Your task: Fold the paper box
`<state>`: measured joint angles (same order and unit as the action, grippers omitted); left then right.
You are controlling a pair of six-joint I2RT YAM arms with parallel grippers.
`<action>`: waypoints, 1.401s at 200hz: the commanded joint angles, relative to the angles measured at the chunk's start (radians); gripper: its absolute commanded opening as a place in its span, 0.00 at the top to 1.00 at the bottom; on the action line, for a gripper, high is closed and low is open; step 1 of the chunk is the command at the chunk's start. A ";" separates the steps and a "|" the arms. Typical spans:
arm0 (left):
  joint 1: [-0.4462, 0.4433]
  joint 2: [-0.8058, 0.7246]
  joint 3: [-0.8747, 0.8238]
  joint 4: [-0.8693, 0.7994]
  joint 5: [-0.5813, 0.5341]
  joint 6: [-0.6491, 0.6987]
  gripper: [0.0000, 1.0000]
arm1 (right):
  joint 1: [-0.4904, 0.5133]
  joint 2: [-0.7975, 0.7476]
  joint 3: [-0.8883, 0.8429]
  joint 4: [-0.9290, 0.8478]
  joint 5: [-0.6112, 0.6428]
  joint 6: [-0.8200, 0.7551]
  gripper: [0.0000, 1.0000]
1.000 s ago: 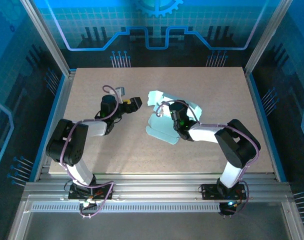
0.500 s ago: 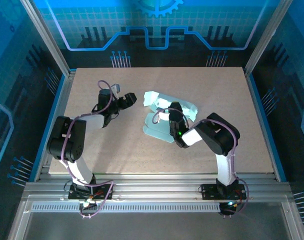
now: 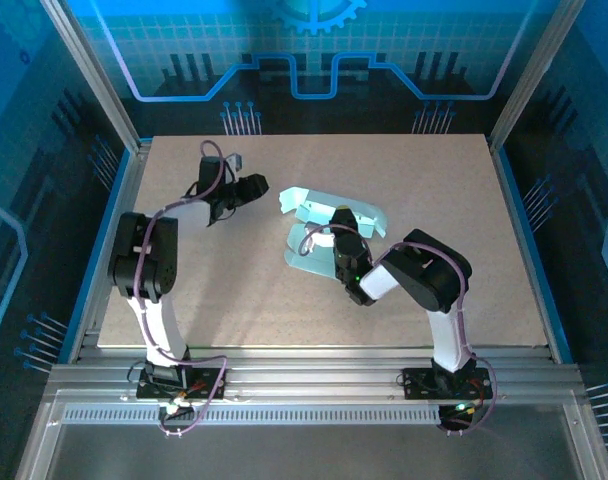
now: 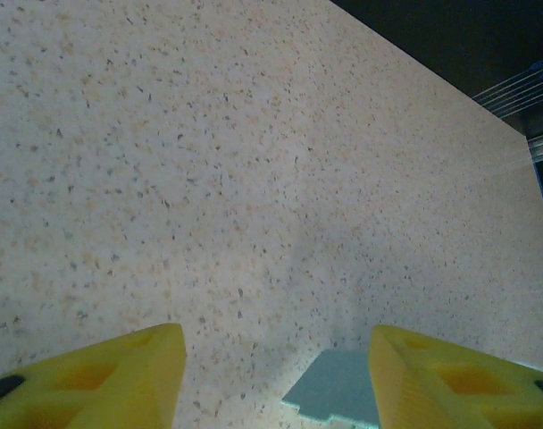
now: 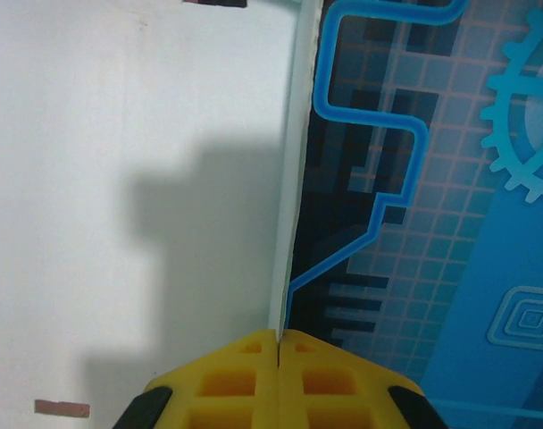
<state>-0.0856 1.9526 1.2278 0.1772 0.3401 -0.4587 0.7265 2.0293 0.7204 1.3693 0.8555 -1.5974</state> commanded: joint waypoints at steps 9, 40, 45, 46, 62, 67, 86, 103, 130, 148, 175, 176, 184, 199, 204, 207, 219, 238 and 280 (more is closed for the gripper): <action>0.010 0.109 0.193 -0.253 0.144 0.127 0.49 | 0.018 -0.016 -0.022 0.035 -0.012 0.026 1.00; 0.005 0.191 0.324 -0.332 0.316 0.248 0.54 | 0.021 -0.012 -0.022 0.029 -0.020 0.042 1.00; 0.000 0.197 0.338 -0.344 0.336 0.283 0.54 | 0.021 -0.014 -0.022 0.026 -0.021 0.044 1.00; 0.000 0.198 0.339 -0.345 0.338 0.290 0.54 | 0.022 -0.015 -0.022 0.026 -0.021 0.045 1.00; -0.022 0.208 0.372 -0.384 0.359 0.379 0.54 | 0.021 -0.027 -0.026 0.009 -0.027 0.059 1.00; -0.030 0.210 0.386 -0.398 0.361 0.404 0.54 | 0.021 -0.031 -0.028 0.001 -0.027 0.064 1.00; -0.046 0.234 0.425 -0.426 0.413 0.447 0.56 | 0.021 -0.038 -0.030 -0.012 -0.033 0.077 1.00; -0.051 0.256 0.438 -0.444 0.434 0.453 0.63 | 0.022 -0.035 -0.031 -0.015 -0.033 0.065 1.00; -0.052 0.257 0.435 -0.478 0.434 0.459 0.64 | 0.019 -0.006 -0.032 0.024 -0.027 0.027 1.00; -0.052 0.244 0.416 -0.485 0.437 0.456 0.66 | 0.019 0.017 -0.026 0.047 -0.019 0.011 1.00; -0.053 0.224 0.386 -0.500 0.455 0.462 0.69 | 0.019 0.017 -0.025 0.050 -0.013 0.013 1.00; -0.053 0.223 0.384 -0.500 0.456 0.463 0.69 | 0.019 0.017 -0.025 0.049 -0.013 0.013 1.00; -0.052 0.214 0.368 -0.496 0.461 0.464 0.72 | 0.017 0.014 -0.026 0.045 -0.013 0.014 1.00; -0.053 0.199 0.344 -0.485 0.482 0.456 0.72 | 0.016 0.009 -0.026 0.041 -0.014 0.017 1.00; -0.054 0.195 0.337 -0.479 0.485 0.449 0.72 | 0.015 0.008 -0.026 0.040 -0.016 0.018 1.00; -0.054 0.193 0.334 -0.477 0.485 0.446 0.72 | 0.015 0.008 -0.026 0.039 -0.016 0.019 1.00; -0.055 0.186 0.322 -0.472 0.489 0.433 0.73 | 0.014 0.007 -0.027 0.036 -0.015 0.022 1.00; -0.059 0.174 0.301 -0.453 0.491 0.399 0.73 | 0.013 0.008 -0.026 0.043 -0.014 0.020 1.00; -0.024 0.127 0.234 -0.285 0.394 0.278 0.55 | 0.013 -0.006 -0.031 0.049 -0.016 0.020 1.00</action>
<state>-0.1333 2.1311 1.5017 -0.1970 0.7788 -0.0959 0.7326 2.0293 0.6998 1.3796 0.8410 -1.5757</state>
